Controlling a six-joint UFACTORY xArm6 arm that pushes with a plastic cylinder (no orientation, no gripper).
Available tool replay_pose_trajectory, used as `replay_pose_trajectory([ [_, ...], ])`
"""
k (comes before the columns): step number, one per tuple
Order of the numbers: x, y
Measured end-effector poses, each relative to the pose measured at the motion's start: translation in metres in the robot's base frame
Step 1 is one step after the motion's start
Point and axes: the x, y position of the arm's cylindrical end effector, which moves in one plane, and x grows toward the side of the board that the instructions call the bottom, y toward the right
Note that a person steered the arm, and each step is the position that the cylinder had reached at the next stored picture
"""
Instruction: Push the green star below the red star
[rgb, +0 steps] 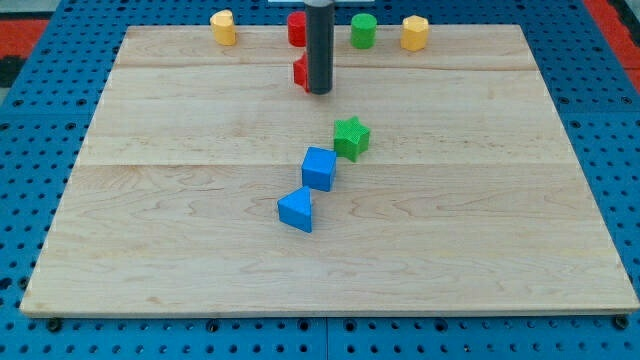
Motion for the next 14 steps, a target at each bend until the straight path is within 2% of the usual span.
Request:
replay_pose_trajectory([
  [1,-0.022,-0.001],
  [2,-0.005,-0.011],
  [3,0.012,0.016],
  [4,0.017,0.13],
  [5,0.093,0.144],
  [6,0.128,0.072],
  [8,0.118,-0.026],
  [10,0.092,0.005],
  [12,0.114,0.019],
  [14,0.059,0.003],
])
